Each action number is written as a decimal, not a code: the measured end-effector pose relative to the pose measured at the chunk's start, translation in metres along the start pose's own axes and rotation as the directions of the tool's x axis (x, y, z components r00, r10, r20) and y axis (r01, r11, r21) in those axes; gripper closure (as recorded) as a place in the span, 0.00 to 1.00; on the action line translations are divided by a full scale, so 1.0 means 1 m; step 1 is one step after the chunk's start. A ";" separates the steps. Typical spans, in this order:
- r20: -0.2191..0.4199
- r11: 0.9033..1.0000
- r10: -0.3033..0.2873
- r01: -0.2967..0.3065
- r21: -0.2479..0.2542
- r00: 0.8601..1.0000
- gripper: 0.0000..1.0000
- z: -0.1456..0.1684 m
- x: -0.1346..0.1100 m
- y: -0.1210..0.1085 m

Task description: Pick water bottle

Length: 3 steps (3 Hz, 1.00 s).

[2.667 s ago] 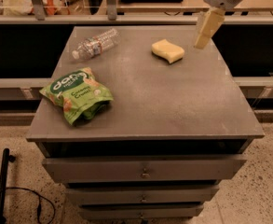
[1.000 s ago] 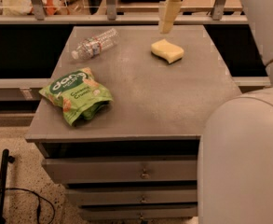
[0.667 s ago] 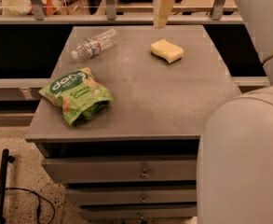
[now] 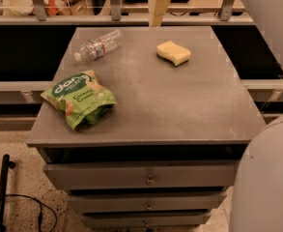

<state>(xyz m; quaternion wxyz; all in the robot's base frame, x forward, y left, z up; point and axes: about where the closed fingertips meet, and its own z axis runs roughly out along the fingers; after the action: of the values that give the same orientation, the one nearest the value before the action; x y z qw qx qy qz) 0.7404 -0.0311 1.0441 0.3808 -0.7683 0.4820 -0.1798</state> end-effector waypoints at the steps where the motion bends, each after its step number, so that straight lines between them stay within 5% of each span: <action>1: 0.084 0.999 0.009 -0.012 0.029 0.996 0.00 0.007 -0.005 0.003; 3: 0.303 0.997 0.074 -0.076 -0.003 0.950 0.00 0.037 -0.014 0.000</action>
Offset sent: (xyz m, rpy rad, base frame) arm 0.0150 0.0178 -0.0028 0.3105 0.0830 0.2214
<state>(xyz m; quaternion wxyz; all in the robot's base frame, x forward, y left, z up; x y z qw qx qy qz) 0.7576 -0.0039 1.0210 0.4602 -0.7662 0.4460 -0.0477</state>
